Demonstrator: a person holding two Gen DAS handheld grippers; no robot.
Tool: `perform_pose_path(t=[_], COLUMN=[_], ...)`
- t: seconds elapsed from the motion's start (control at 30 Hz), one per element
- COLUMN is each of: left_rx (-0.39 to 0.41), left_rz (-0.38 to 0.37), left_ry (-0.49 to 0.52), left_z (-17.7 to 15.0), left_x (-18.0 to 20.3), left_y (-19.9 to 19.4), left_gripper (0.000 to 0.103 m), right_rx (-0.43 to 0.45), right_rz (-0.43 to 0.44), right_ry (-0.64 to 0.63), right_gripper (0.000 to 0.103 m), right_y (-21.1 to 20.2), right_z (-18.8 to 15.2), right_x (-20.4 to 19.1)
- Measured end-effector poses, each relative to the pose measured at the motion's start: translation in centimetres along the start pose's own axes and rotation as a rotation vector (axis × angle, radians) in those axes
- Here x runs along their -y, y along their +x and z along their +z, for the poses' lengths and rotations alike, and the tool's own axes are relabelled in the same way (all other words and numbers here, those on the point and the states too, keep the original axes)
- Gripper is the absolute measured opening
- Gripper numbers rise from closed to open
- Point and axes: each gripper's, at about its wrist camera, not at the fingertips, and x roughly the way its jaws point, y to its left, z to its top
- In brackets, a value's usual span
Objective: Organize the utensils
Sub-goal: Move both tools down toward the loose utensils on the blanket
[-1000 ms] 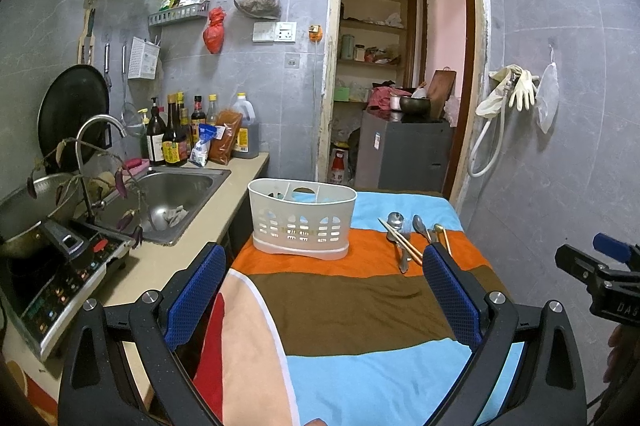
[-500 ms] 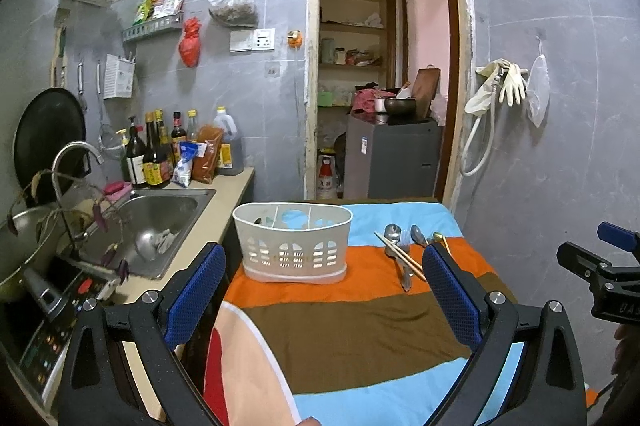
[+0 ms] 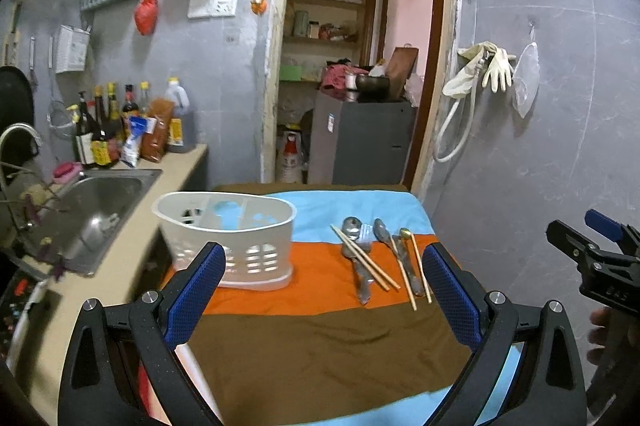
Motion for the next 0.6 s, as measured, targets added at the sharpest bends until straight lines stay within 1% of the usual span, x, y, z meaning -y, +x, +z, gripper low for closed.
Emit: perform_pose_path(t=[0.07, 0.1, 0.23, 0.33, 0.43, 0.53, 0.6], left_rx=[-0.024, -0.03, -0.073, -0.086, -0.113, -0.139, -0.165], left_rz=[-0.002, -0.004, -0.009, -0.018, -0.021, -0.02, -0.019], left_ry=[-0.002, -0.005, -0.003, -0.001, 0.006, 0.004, -0.001], left_z=[0.4, 0.6, 1.4, 1.6, 1.6, 1.2, 0.7], left_x=[0.7, 1.1, 2.7, 3.6, 3.8, 3.6, 3.4], left_y=[2.2, 3.5, 9.0, 12.7, 16.3, 19.1, 20.9], left_gripper=[0.097, 0.097, 0.097, 0.096, 0.096, 0.096, 0.092], right_rx=[-0.019, -0.035, -0.08, -0.12, -0.141, -0.161, -0.176], right_rz=[0.009, 0.031, 0.073, 0.106, 0.139, 0.172, 0.196], right_ry=[-0.008, -0.009, -0.013, -0.019, -0.023, -0.009, 0.005], right_gripper=[0.103, 0.103, 0.103, 0.103, 0.103, 0.103, 0.101], right_y=[2.2, 3.7, 8.5, 12.2, 15.4, 18.1, 19.6], right_z=[0.2, 0.4, 0.2, -0.2, -0.5, -0.9, -1.2], right_x=[1.0, 1.7, 3.7, 4.9, 5.7, 6.3, 6.6])
